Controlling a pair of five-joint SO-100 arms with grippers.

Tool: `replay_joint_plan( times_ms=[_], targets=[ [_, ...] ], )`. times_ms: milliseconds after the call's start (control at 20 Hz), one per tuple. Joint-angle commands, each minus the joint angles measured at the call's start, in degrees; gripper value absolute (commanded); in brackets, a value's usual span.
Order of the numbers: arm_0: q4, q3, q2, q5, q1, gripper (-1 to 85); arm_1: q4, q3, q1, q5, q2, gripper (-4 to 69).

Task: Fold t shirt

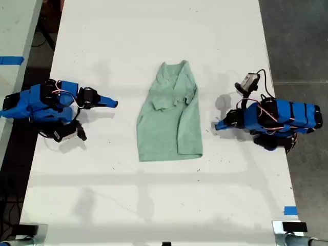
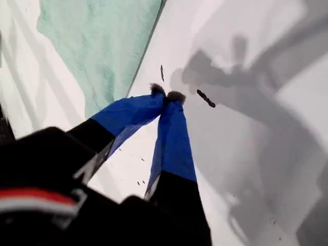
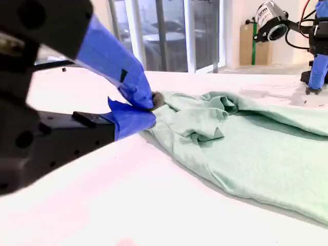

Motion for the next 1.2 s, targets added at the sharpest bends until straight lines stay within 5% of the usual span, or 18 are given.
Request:
replay_joint_plan(
  times_ms=[0,1150],
  targets=[
    [0.2,0.1,0.4,-0.9,-0.2,0.0,0.1,3.2,-0.3,0.3,0.9,1.2],
    [0.3,0.2,0.4,-1.5,0.3,0.0,0.9,2.9,-1.7,0.1,0.9,1.2]
  ],
)
